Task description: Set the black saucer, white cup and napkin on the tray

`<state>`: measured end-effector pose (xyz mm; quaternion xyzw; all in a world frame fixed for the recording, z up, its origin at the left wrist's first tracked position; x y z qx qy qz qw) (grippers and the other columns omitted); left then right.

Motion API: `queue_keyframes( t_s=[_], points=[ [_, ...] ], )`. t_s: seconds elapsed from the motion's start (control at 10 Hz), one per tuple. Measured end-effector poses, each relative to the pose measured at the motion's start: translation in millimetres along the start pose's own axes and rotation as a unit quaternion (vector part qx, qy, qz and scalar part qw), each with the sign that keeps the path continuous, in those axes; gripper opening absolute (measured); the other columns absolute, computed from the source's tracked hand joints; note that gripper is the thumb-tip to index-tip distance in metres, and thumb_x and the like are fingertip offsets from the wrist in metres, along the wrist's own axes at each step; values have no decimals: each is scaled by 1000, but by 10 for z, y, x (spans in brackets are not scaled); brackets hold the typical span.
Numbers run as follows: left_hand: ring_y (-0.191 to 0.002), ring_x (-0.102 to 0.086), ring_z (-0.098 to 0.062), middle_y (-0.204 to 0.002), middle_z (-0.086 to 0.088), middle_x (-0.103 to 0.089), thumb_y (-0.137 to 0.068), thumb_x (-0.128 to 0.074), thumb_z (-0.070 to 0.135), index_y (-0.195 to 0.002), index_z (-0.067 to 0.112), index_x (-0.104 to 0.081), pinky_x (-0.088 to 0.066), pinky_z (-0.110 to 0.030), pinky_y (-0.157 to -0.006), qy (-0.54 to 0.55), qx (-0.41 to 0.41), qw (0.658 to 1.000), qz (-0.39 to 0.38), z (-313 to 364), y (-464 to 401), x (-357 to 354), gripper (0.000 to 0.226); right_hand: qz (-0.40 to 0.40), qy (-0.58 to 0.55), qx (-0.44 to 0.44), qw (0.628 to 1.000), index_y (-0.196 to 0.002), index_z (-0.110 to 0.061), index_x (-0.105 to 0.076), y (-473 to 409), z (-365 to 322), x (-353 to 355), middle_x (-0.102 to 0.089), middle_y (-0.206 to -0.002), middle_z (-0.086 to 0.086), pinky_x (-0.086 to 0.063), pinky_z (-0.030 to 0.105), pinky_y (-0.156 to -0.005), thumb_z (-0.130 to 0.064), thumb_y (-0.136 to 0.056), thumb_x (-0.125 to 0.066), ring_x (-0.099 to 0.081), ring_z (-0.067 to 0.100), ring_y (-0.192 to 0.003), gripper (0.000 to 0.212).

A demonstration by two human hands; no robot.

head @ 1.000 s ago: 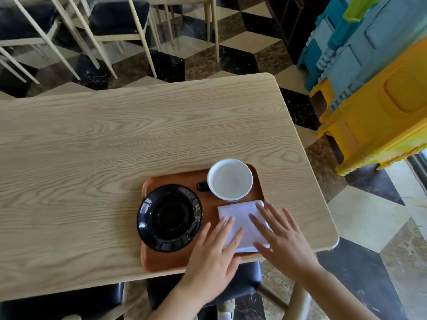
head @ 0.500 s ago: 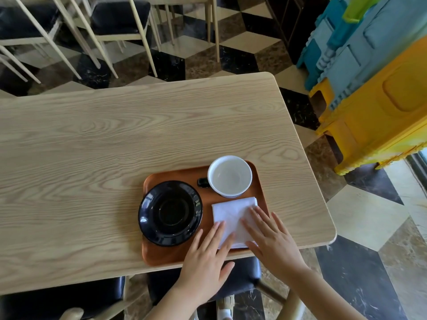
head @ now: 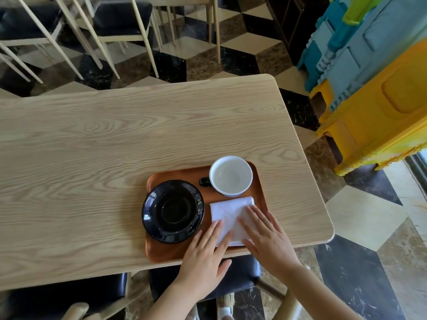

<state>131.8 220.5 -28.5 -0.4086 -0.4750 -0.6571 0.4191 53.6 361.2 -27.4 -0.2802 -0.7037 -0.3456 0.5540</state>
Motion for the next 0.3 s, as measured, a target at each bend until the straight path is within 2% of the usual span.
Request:
queue_keyframes(
  t_s=[0.1, 0.2, 0.3],
  points=[
    [-131, -43, -22, -140, -9, -51, -83, -34, 50, -130, 27, -50, -46, -41, -97, -14, 8, 1000, -6, 22, -13, 117, 55, -6, 30, 9, 1000, -125, -23, -56, -6, -29, 32, -55, -136, 7, -13, 38, -114, -45, -93, -22, -49, 23, -127, 52],
    [-135, -39, -26, -145, -12, -44, -87, -27, 47, -137, 21, -42, -39, -43, -103, -16, 13, 1000, 0, 41, -84, 372, 58, -53, 15, -13, 998, -110, -26, -66, -56, -97, 278, -70, -115, -1, -46, 38, -99, -49, -94, -12, -64, 18, -110, 60],
    [-108, -61, -28, -119, -10, -64, -86, -30, 44, -120, 14, -59, -49, -38, -89, -11, 24, 998, 57, 51, -112, 906, 53, 4, -51, -35, 998, -106, -20, -65, -157, -241, 775, -71, -101, -1, -52, 33, -86, -42, -87, -36, -66, 20, -97, 41]
  ],
)
Point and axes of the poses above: each hand's wrist, its own y-axis away from the middle knuckle, its own x-axis out of the back of the hand, z = x × y, the point moved 5 cm from there along -y, towards the middle knuckle
